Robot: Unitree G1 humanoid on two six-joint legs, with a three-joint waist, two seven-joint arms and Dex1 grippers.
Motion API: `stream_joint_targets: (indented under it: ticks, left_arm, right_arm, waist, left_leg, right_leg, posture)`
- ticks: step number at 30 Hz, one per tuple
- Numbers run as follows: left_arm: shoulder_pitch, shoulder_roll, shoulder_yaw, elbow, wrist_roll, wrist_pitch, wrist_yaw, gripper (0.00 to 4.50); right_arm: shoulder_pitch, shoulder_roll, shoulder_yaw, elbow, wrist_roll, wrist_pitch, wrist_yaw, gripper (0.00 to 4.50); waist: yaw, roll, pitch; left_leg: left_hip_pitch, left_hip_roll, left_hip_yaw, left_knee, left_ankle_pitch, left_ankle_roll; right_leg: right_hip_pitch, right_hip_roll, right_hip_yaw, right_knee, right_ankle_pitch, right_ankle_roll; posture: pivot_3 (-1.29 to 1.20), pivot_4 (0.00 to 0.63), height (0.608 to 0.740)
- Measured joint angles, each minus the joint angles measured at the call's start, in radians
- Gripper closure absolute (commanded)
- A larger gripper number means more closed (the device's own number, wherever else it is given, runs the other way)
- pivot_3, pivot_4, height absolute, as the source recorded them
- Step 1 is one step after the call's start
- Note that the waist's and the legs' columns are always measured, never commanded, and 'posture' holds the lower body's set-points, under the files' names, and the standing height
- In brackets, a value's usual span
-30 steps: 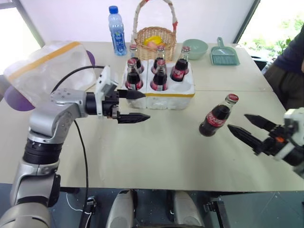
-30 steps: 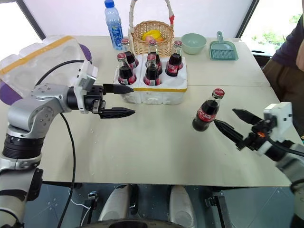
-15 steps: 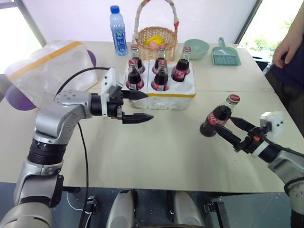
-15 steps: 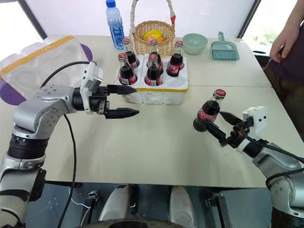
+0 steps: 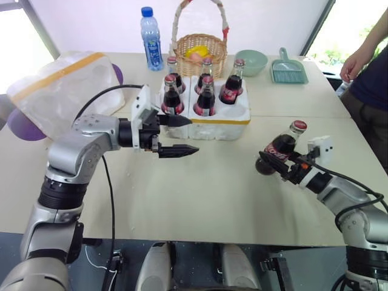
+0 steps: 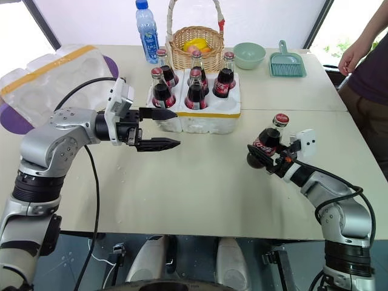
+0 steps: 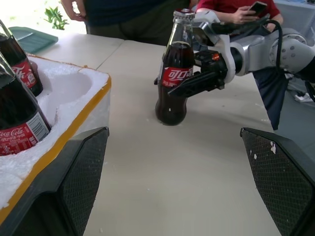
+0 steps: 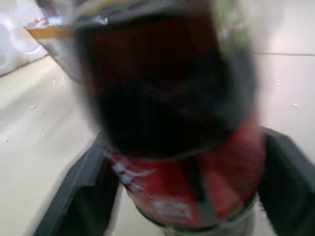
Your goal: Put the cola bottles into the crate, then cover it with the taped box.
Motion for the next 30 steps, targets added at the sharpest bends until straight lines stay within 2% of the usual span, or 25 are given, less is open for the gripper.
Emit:
stream_joint_targets:
  ticks: [6, 9, 11, 16, 21, 26, 30]
  left_arm:
    - [0.001, 0.003, 0.001, 0.000, 0.004, 0.000, 0.002, 0.00]
    - [0.008, 0.013, 0.005, -0.007, -0.001, 0.006, 0.001, 0.00]
    - [0.015, 0.026, 0.012, -0.018, -0.020, 0.013, -0.003, 0.00]
    - [0.025, 0.049, 0.048, -0.024, -0.040, 0.026, 0.002, 0.00]
    - [0.028, 0.052, 0.060, -0.022, -0.038, 0.024, 0.040, 0.00]
    - [0.031, 0.077, 0.092, -0.018, -0.035, 0.008, 0.069, 0.00]
    - [0.034, 0.096, 0.126, -0.006, -0.034, 0.001, 0.090, 0.00]
  right_arm:
    - [-0.036, -0.073, -0.034, -0.025, 0.103, 0.098, 0.004, 1.67]
    - [-0.259, -0.171, -0.041, -0.025, 0.178, 0.169, 0.011, 1.67]
    - [-0.401, -0.193, -0.037, -0.022, 0.186, 0.173, 0.016, 1.67]
    - [-0.647, -0.125, 0.127, 0.151, 0.113, 0.151, 0.036, 1.67]
    - [-0.786, -0.030, 0.268, 0.415, -0.052, 0.053, 0.042, 1.67]
    - [-0.840, 0.018, 0.321, 0.562, -0.151, -0.043, 0.072, 1.67]
    - [-0.841, 0.053, 0.344, 0.621, -0.198, -0.073, 0.110, 1.67]
  waist:
    - [-0.002, 0.002, 0.002]
    - [-0.025, 0.005, 0.003]
    - [-0.026, 0.004, 0.003]
    - [-0.024, 0.003, 0.003]
    - [-0.017, 0.003, 0.004]
    - [-0.019, 0.003, 0.004]
    - [-0.022, 0.003, 0.004]
  left_leg:
    - [0.000, 0.000, 0.002, 0.000, 0.000, 0.000]
    - [0.001, 0.000, 0.005, 0.000, 0.000, 0.000]
    - [0.002, 0.001, 0.004, -0.003, 0.000, 0.000]
    - [0.003, 0.001, 0.005, -0.005, 0.000, 0.001]
    - [-0.001, 0.000, 0.005, -0.004, 0.000, 0.001]
    - [-0.009, 0.000, 0.005, -0.003, 0.000, 0.001]
    - [-0.009, 0.001, 0.005, -0.003, 0.000, 0.001]
  right_leg:
    - [-0.002, 0.000, 0.002, 0.000, 0.000, 0.000]
    - [-0.004, 0.001, 0.007, 0.002, 0.001, 0.001]
    - [-0.004, 0.003, 0.007, 0.003, 0.001, 0.002]
    - [-0.005, 0.003, 0.007, 0.003, 0.000, 0.001]
    - [-0.007, 0.002, 0.007, 0.002, 0.001, 0.001]
    - [-0.014, 0.002, 0.007, 0.003, 0.001, 0.002]
    - [-0.015, 0.002, 0.007, 0.003, 0.001, 0.002]
  posture:
    - [0.00, 0.150, 0.740]
    - [0.00, 0.150, 0.740]
    - [0.00, 0.150, 0.740]
    - [0.00, 0.150, 0.740]
    - [0.00, 0.150, 0.740]
    - [0.00, 0.150, 0.740]
    - [0.00, 0.150, 0.740]
